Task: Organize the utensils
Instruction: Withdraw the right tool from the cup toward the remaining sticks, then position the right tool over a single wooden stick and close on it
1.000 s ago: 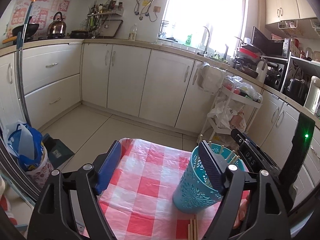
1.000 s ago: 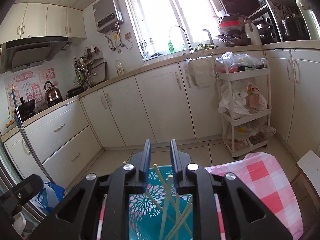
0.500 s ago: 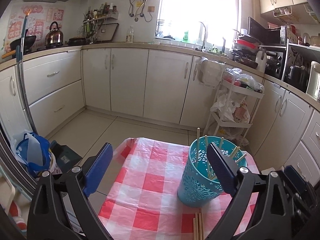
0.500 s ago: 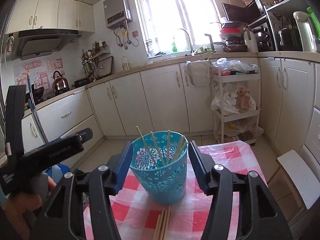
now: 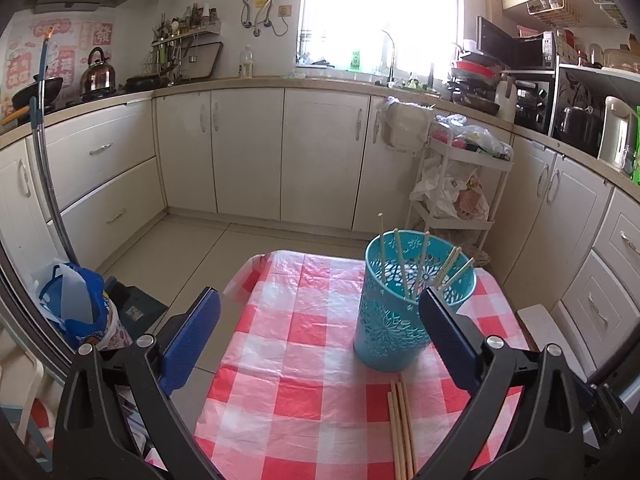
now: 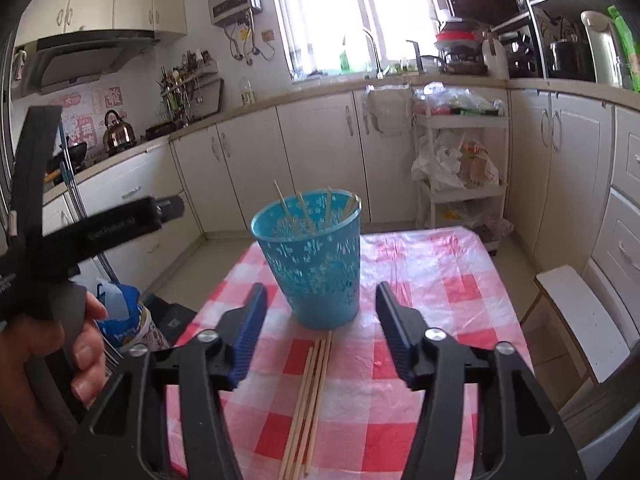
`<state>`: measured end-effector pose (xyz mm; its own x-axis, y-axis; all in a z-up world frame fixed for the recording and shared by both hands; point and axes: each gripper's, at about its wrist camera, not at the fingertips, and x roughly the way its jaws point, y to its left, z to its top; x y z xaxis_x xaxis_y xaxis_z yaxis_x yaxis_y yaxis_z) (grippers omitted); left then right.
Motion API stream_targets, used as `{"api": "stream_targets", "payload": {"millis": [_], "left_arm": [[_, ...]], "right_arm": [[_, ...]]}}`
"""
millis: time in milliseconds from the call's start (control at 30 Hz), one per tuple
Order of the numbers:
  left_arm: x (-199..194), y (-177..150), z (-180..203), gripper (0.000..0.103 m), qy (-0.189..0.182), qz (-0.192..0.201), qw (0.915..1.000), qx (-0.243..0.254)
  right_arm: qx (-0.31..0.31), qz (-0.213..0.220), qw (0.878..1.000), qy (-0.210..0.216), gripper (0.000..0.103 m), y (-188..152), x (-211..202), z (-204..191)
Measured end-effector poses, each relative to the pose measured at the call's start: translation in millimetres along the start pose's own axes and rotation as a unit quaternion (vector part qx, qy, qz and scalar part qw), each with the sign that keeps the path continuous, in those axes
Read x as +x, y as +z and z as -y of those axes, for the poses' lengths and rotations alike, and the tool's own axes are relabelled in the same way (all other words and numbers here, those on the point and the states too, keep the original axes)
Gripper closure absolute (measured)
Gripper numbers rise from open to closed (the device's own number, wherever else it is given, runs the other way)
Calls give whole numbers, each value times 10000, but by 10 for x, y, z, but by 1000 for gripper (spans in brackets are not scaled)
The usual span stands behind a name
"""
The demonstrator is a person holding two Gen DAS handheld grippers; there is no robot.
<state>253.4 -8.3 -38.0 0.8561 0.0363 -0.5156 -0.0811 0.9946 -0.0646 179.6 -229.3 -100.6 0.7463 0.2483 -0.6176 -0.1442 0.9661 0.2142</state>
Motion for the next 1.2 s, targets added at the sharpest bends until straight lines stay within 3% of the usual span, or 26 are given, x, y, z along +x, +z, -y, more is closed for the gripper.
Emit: {"api": "stream_targets", "payload": {"millis": [67, 400, 800, 1200], "left_arm": [[106, -48, -51, 8, 30, -209, 9998, -33], [292, -128, -194, 8, 60, -519, 9984, -210], [363, -122, -307, 8, 147, -584, 9978, -291], [359, -122, -306, 8, 163, -576, 9977, -307]], "right_arm": [[127, -317, 9994, -3, 69, -118, 161, 96], [-114, -1374, 9904, -119, 70, -568, 917, 98], [-287, -1536, 9875, -222, 75, -577, 1369, -38], [-306, -1631, 9859, -228, 76, -591, 1407, -18]]}}
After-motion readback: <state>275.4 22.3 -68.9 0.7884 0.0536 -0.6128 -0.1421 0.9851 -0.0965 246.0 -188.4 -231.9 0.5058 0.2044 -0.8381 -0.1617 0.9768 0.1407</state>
